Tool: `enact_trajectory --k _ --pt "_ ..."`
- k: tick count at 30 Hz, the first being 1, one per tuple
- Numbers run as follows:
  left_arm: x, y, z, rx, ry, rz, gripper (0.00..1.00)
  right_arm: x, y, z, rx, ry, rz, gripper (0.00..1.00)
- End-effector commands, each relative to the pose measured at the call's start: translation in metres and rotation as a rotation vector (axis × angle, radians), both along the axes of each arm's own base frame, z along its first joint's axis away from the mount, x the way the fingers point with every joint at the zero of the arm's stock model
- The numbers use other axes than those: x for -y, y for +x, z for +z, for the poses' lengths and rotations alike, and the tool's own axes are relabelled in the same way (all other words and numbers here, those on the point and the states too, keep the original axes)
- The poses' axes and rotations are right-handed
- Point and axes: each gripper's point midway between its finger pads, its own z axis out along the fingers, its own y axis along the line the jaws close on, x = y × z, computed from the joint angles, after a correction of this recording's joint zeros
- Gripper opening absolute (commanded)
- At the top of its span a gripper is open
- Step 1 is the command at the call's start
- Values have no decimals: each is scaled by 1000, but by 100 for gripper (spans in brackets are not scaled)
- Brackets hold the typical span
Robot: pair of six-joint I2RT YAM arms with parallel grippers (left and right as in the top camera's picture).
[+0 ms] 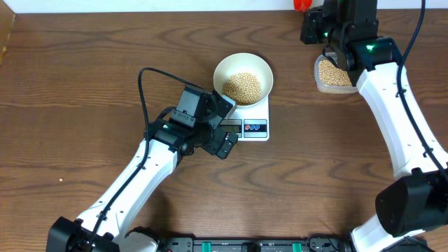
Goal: Scoop item into bowl and weigh 50g on scale
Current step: 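Dip the red scoop into the soybean tub with the right gripper, then carry the filled scoop with the right gripper over the bowl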
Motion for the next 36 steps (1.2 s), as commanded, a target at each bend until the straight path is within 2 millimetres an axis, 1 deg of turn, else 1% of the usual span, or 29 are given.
enact_trajectory --k 1,2,4,7,12,18,21,24,27,31,33,36 --pt "-2 2 4 13 -1 8 98 -23 -6 6 25 -43 98 1" --pt "-2 2 4 13 -1 8 98 -28 -9 4 28 -73 127 1" --pt "-2 2 4 13 -1 8 98 -45 -13 -5 35 -147 203 1" --pt "-2 2 4 13 -1 8 98 -65 -17 -21 25 -197 276 1" --pt "-2 2 4 13 -1 8 98 -89 -21 -50 -25 -222 337 1" --pt "-2 2 4 13 -1 8 98 -112 -29 -72 -56 -257 407 1" --pt "-2 2 4 13 -1 8 98 -118 -37 -76 -65 -283 442 1" --pt "-2 2 4 13 -1 8 98 -121 -38 -76 -67 -283 448 1" --pt "-2 2 4 13 -1 8 98 -123 -39 -68 -47 -267 456 1" --pt "-2 2 4 13 -1 8 98 -129 -49 -56 -40 -216 502 1" --pt "-2 2 4 13 -1 8 98 -130 -55 -60 -68 -209 518 1" --pt "-2 2 4 13 -1 8 98 -127 -65 -72 -132 -220 529 1"
